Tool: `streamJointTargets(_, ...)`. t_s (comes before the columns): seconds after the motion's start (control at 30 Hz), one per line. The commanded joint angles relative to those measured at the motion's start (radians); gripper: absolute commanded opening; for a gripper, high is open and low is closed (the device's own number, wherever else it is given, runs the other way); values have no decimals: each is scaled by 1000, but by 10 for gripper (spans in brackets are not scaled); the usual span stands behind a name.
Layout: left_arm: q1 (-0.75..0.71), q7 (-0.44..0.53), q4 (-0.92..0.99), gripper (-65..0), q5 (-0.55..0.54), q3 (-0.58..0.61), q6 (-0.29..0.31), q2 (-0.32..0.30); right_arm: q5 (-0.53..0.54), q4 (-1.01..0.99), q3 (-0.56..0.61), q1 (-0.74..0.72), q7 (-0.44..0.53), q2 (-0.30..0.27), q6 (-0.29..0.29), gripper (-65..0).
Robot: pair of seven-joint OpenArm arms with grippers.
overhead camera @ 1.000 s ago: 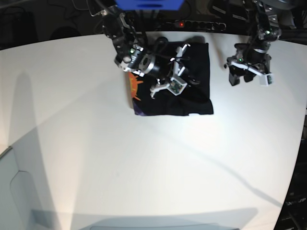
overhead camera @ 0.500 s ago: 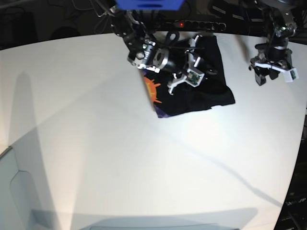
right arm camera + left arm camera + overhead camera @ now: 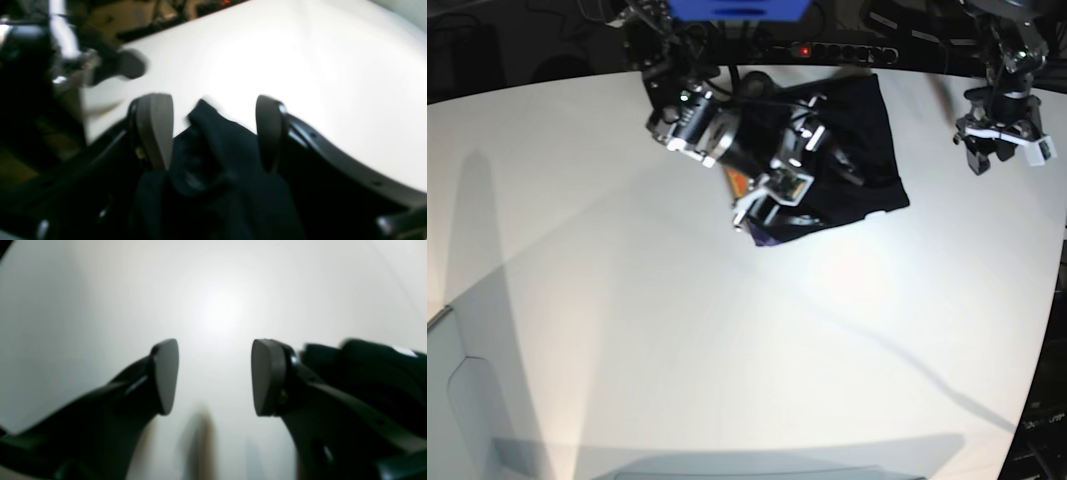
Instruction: Fold the T-shirt properly
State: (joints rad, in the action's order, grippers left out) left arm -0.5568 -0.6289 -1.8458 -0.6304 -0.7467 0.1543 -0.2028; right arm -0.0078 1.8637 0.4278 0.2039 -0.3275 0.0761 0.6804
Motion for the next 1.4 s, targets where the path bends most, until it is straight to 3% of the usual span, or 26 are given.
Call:
streamJointTargets(0.0, -6, 22, -15, -309, -9, -6, 6, -13, 13, 15, -11, -1, 15, -8, 18, -252)
streamJointTargets(0.13, -6, 22, -15, -309, -7, -6, 6, -20, 13, -2, -24, 7, 15, -55, 18, -253)
streamJointTargets(0.3, 1, 22, -15, -309, -3, -7, 6, -22, 13, -77, 3, 30, 15, -58, 18, -253)
streamJointTargets(0.47, -3, 22, -15, -309, 1, -7, 6, -22, 12, -154, 128, 41, 15, -75, 18, -253)
streamJointTargets(0.63, -6, 22, -15, -309, 1, -29, 6, -20, 10, -154, 351, 33, 21, -135, 18, -253)
streamJointTargets(0.77, -6, 20, -15, -309, -7, -70, 6, -16, 9, -103, 409, 19, 21, -163, 18, -253)
streamJointTargets(0.87, -21, 7, -15, -309, -9, -87, 6, -16, 9, -65, 380, 19, 21, -169, 18, -253)
streamJointTargets(1.0, -26, -88, -42, -308, -18, -87, 8, -8, 12, -43, 274, 19, 21, -166, 18, -253)
streamJointTargets(1.37, -72, -308, -168, -308, -256, -27, 8, 150, 13, -45, -77, -1, 21, -121, 18, -250)
